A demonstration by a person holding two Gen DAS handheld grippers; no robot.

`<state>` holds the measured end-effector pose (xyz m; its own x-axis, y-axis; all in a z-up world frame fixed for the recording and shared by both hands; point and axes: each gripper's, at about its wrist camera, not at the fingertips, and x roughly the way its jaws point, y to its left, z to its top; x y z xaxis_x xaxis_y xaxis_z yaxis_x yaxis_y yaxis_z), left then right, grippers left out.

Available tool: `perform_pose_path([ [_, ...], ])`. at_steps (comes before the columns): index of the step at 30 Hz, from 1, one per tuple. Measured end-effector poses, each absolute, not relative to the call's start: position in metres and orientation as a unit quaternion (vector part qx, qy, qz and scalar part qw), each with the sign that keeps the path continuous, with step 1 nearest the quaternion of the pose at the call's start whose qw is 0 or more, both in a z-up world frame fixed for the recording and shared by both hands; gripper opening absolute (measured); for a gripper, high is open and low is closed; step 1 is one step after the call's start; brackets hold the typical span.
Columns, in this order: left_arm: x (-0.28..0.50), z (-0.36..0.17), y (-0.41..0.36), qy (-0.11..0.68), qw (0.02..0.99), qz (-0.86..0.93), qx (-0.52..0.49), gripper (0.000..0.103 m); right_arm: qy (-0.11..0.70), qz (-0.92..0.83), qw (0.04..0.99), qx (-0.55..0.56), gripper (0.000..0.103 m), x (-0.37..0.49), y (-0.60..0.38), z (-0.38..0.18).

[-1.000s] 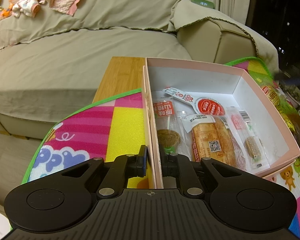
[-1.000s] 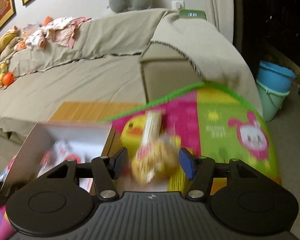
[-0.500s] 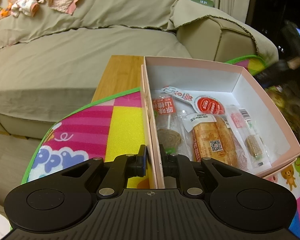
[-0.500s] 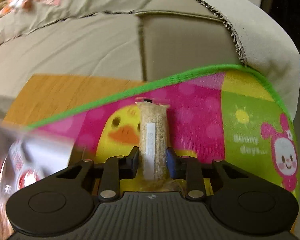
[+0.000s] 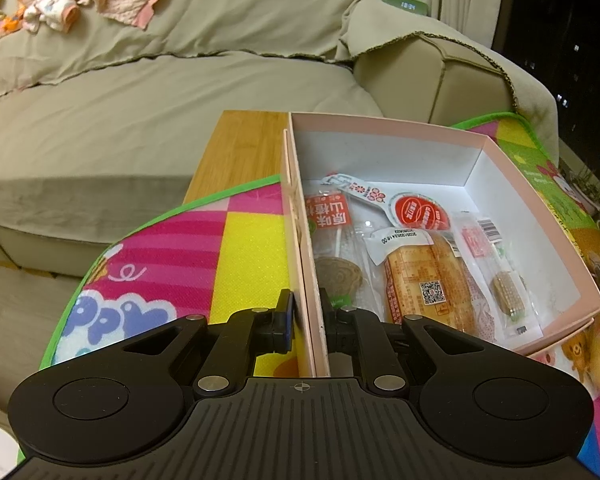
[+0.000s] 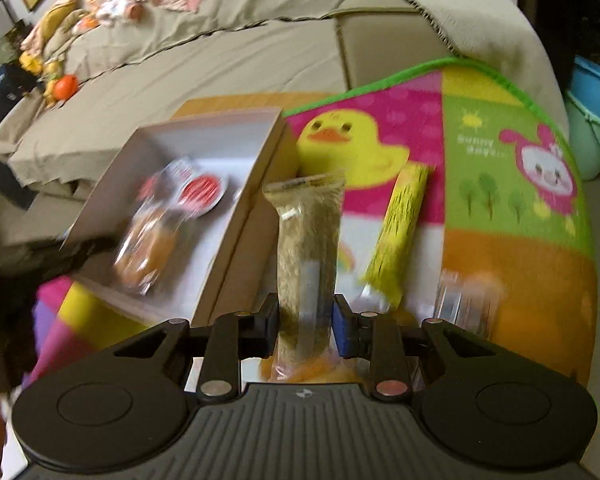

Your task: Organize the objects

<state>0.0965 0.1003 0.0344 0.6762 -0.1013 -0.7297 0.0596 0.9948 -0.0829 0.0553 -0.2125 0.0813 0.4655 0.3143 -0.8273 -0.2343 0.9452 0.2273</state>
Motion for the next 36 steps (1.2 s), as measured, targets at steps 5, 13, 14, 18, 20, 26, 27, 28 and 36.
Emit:
perform_pose_path([
  [5, 0.097, 0.034, 0.101, 0.400, 0.915, -0.042, -0.026, 0.013, 0.449, 0.124, 0.885, -0.008, 0.038, 0.024, -0.209, 0.087],
  [13, 0.097, 0.035, 0.101, 0.400, 0.915, -0.042, -0.027, 0.013, 0.413, 0.065, 0.908, 0.027, 0.053, 0.013, -0.249, 0.096],
  [14, 0.097, 0.035, 0.102, 0.400, 0.915, -0.042, -0.027, 0.013, 0.418, 0.058, 0.906, 0.034, 0.056, 0.012, -0.253, 0.092],
  [18, 0.097, 0.034, 0.102, 0.400, 0.915, -0.042, -0.027, 0.013, 0.437, 0.071, 0.896, 0.046, 0.079, 0.004, -0.252, 0.077],
  [20, 0.097, 0.034, 0.101, 0.400, 0.915, -0.042, -0.027, 0.013, 0.441, 0.090, 0.892, 0.034, 0.087, -0.004, -0.239, 0.070],
  [26, 0.097, 0.034, 0.101, 0.400, 0.915, -0.042, -0.027, 0.013, 0.454, 0.124, 0.881, -0.044, 0.097, -0.019, -0.199, 0.048],
  [27, 0.097, 0.034, 0.101, 0.400, 0.915, -0.042, -0.027, 0.013, 0.451, 0.125, 0.881, -0.064, 0.097, -0.022, -0.193, 0.046],
  [28, 0.097, 0.034, 0.101, 0.400, 0.915, -0.042, -0.027, 0.013, 0.449, 0.129, 0.880, -0.086, 0.096, -0.026, -0.187, 0.044],
  [36, 0.097, 0.034, 0.101, 0.400, 0.915, -0.042, -0.027, 0.013, 0.422, 0.175, 0.881, -0.127, 0.065, -0.044, -0.169, 0.061],
])
